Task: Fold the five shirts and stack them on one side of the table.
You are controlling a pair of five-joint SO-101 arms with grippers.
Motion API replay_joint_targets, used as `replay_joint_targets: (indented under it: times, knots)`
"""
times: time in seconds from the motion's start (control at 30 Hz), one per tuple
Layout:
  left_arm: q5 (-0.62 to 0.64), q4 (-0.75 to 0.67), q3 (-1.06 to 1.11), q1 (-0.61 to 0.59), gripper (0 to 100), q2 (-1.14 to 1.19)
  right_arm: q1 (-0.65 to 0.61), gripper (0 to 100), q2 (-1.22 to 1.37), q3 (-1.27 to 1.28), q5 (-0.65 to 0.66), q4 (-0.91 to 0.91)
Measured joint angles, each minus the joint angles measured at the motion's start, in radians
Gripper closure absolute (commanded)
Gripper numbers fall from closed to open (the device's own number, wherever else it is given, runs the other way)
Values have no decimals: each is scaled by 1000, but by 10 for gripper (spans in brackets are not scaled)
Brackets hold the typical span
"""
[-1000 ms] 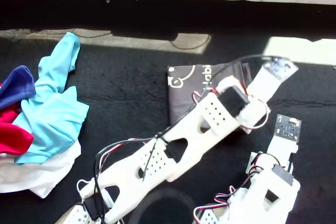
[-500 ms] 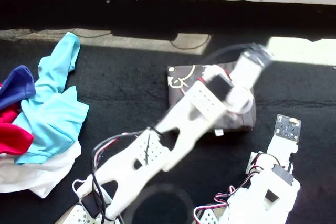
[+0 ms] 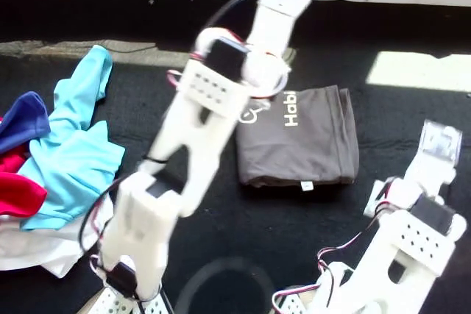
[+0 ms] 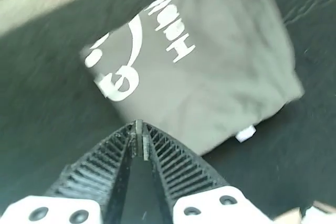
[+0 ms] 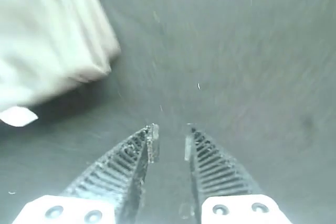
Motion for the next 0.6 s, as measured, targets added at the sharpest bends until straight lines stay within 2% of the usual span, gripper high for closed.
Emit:
replay_joint_targets:
  times: [0.07, 0.2, 0.27, 0.37, 0.43, 0.53, 0.6]
  knots:
    - [-26, 0, 193, -48, 991, -133, -49, 745, 38, -117, -35, 43]
    - [-91, -11, 589, -181, 991, -373, -150, 739, 195, -293, -84, 81]
    - [-100, -66, 786, -262, 991, -476, -210, 737, 296, -359, -104, 81]
    - [-103, -196, 1079, -385, 991, -603, -287, 728, 466, -471, -144, 64]
    - [-103, -308, 1275, -448, 991, -674, -324, 687, 582, -554, -169, 57]
    - [-103, -476, 1537, -517, 991, -755, -373, 632, 753, -677, -196, 51]
    - [-103, -588, 1686, -549, 991, -793, -402, 630, 865, -763, -204, 51]
